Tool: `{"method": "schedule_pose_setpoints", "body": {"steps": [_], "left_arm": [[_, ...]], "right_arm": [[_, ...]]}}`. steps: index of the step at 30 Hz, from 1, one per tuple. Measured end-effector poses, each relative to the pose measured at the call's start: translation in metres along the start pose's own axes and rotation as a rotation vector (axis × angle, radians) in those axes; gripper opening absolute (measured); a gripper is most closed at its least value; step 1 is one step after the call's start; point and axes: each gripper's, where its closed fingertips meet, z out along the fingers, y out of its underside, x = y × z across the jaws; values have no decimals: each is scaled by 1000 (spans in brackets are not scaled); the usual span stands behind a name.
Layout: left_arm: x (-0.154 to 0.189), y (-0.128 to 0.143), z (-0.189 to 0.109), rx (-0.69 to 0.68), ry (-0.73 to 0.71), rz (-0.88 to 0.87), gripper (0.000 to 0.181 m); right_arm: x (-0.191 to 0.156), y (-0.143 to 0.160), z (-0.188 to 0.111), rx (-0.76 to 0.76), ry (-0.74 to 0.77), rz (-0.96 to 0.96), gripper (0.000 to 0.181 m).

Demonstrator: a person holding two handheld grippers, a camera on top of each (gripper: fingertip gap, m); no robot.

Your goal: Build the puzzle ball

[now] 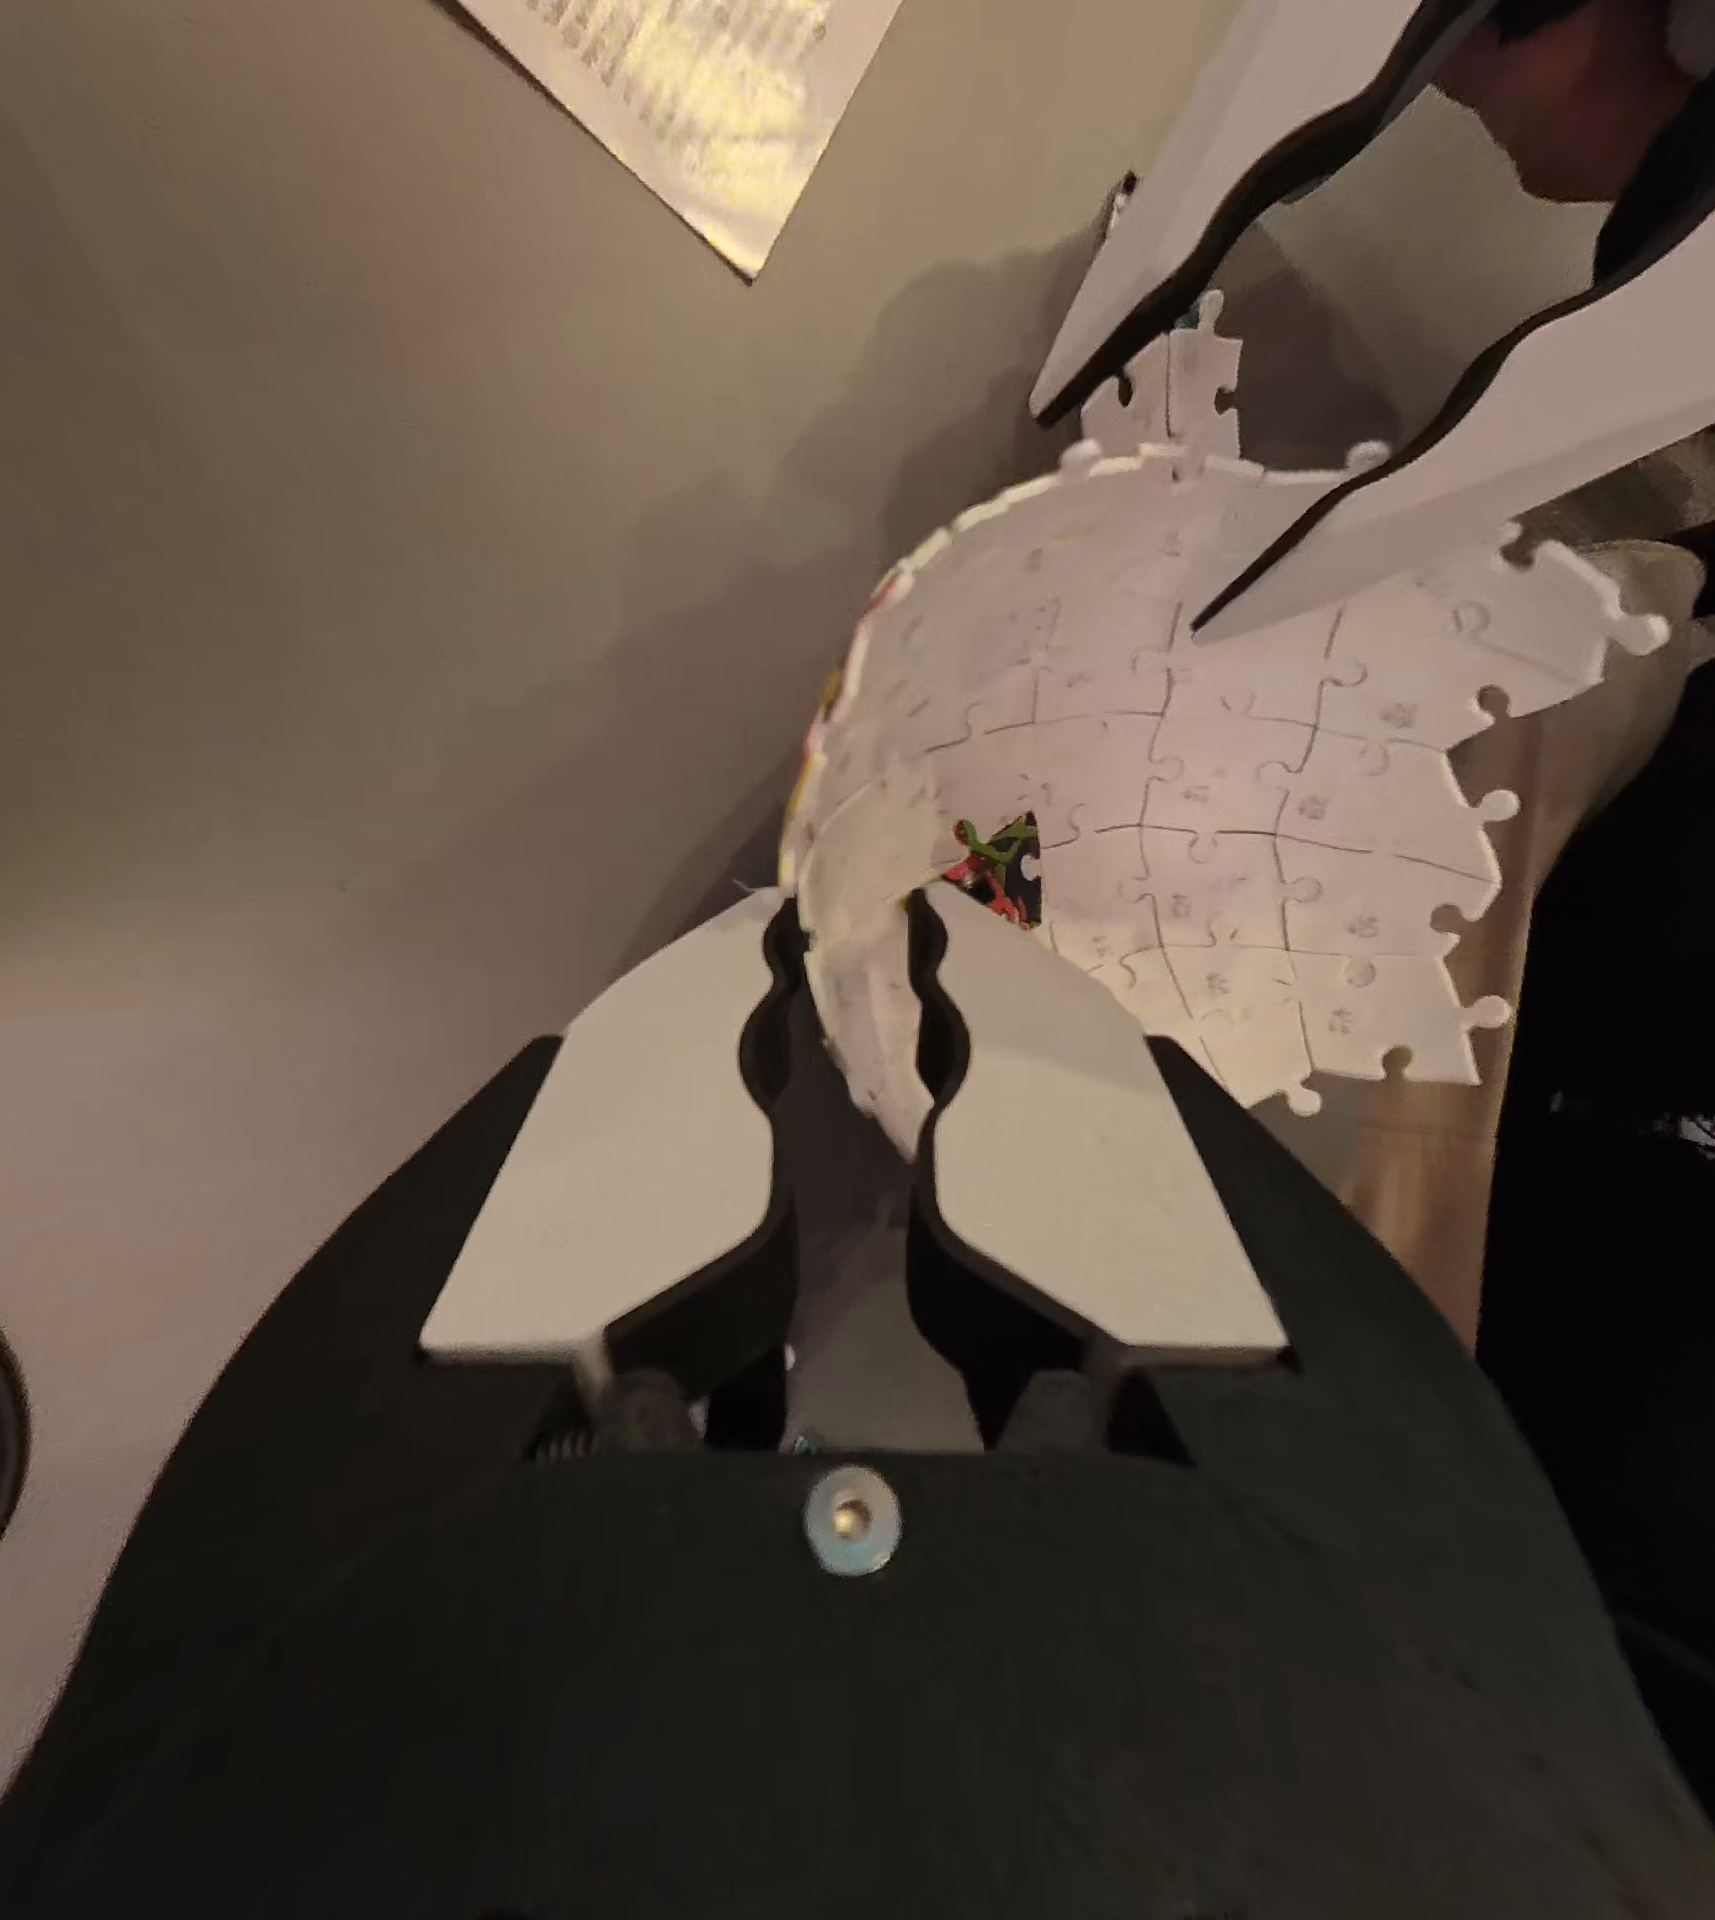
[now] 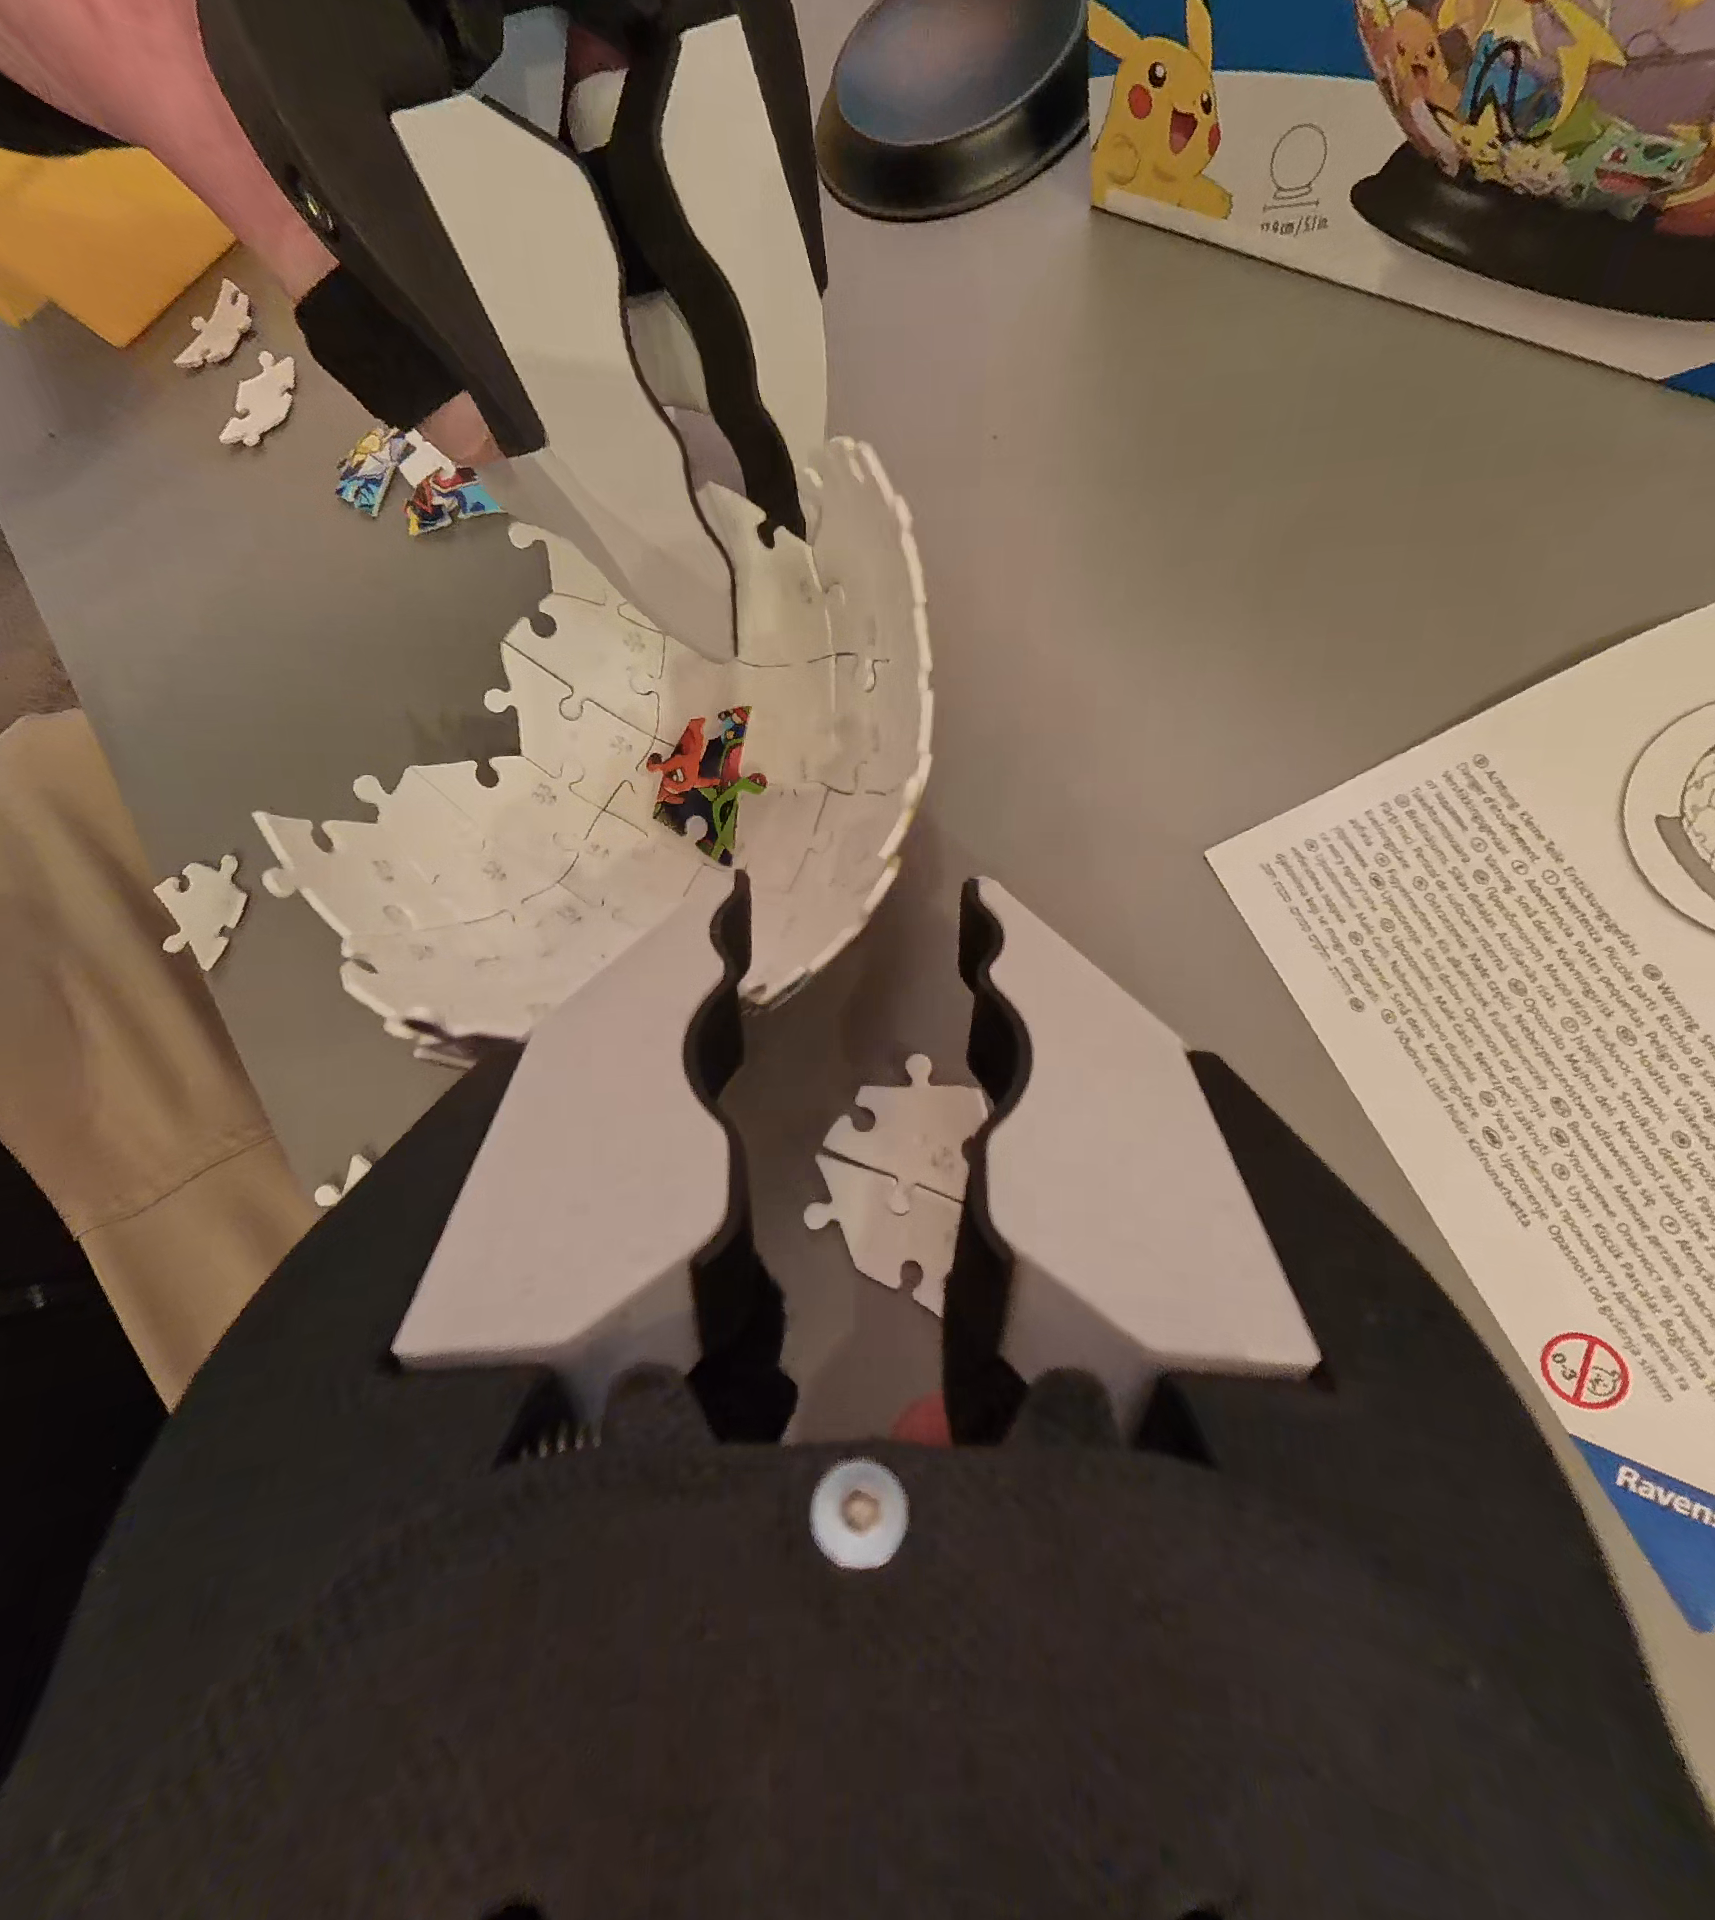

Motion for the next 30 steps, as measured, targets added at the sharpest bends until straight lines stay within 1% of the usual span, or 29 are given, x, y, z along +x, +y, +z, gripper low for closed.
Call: {"method": "schedule_pose_setpoints", "body": {"steps": [2, 4, 7, 9, 10, 11, 12, 14, 15, 18, 21, 23, 25, 27, 30], "left_arm": [[-1, 0, 1, -3, -14, -20, 16], [-1, -4, -2, 37, -38, -26, 10], [4, -4, -7, 61, -81, -17, 10], [11, -1, -8, 56, -83, 3, 13], [11, 0, -9, 46, -96, 11, 19], [10, 3, -9, 27, -116, 19, 28], [10, 4, -10, 13, -126, 27, 35], [8, 5, -14, -2, -135, 36, 45], [7, 4, -15, -3, -130, 38, 47], [7, -4, -14, 12, -104, 66, 44], [4, -1, -4, -47, -111, 80, 41], [3, -4, 3, -48, -100, 72, 33], [3, -9, 5, -14, -89, 72, 17], [5, -8, 7, -10, -68, 66, 8], [4, -7, 8, -3, -65, 76, 7]], "right_arm": [[1, 0, -1, 2, -13, 18, 39], [2, -1, 0, -1, -27, 32, 34], [2, -1, 3, -27, -63, 67, 29], [0, 3, 8, -63, -79, 74, 24], [0, 3, 10, -73, -78, 68, 20], [-1, 3, 11, -77, -80, 65, 15], [-4, 2, 12, -77, -88, 59, 8], [-4, 1, 13, -79, -76, 44, 7], [-3, 0, 13, -76, -69, 41, 6], [-4, -3, 14, -61, -63, 33, 6], [-4, -6, 13, -48, -54, 17, 6], [-4, -8, 13, -39, -58, 9, 6], [-5, -8, 13, -35, -57, 2, 6], [-5, -9, 13, -29, -57, -2, 6], [-7, -9, 13, -30, -59, -18, 6]]}}
